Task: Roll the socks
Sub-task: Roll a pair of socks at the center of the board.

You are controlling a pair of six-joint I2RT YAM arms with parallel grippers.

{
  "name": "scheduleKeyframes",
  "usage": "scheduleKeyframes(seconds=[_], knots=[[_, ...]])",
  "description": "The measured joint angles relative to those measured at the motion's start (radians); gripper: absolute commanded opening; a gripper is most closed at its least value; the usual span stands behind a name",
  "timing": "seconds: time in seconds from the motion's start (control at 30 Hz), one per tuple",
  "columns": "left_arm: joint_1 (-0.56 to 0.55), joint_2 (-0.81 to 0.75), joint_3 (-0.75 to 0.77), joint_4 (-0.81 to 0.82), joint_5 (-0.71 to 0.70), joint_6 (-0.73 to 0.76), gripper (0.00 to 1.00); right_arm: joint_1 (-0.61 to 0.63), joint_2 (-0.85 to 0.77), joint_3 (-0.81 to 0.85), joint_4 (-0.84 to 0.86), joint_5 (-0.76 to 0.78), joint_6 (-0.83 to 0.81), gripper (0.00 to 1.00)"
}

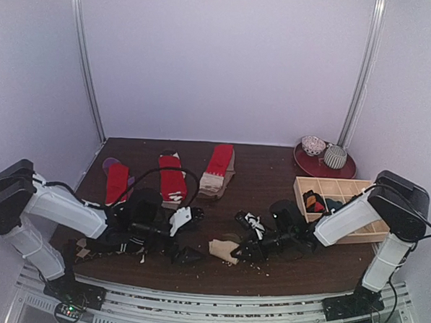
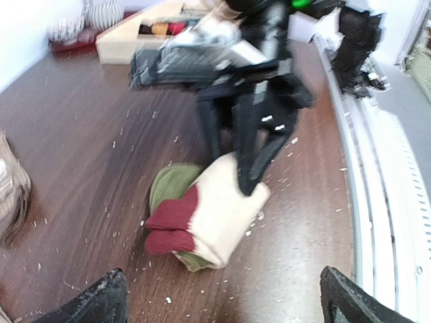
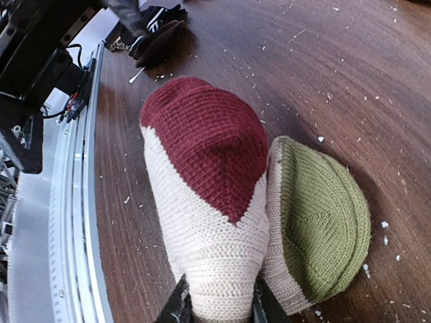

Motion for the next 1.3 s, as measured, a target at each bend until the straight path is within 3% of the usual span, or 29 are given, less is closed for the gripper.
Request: scheduleKeyframes(seconds=[0.13, 0.3, 0.47, 0.67, 1.3], knots=[[0.000, -0.005, -0.084, 0.163, 0.047, 0.014, 0.98, -0.023, 0.022, 0.018, -0.018, -0.059, 0.021, 0.23], [0.000, 0.132, -0.096, 0.341, 0.069, 0.017, 0.91, -0.031, 0.027, 0.035, -0.045, -0.083, 0.020, 0.23], [-0.001, 0.234, -0.083, 0.457, 0.081, 0.017, 0.91, -0.033, 0.027, 0.055, -0.089, -0.089, 0.012, 0.23], [-0.003, 0.247, -0.081, 0.563, 0.090, 0.017, 0.90, -0.042, 0.029, 0.068, -0.117, -0.096, -0.003, 0.23], [-0.023, 0.457, 0.082, 0.487, 0.134, -0.008, 0.70, -0.054, 0.044, 0.080, -0.132, -0.132, -0.011, 0.23]])
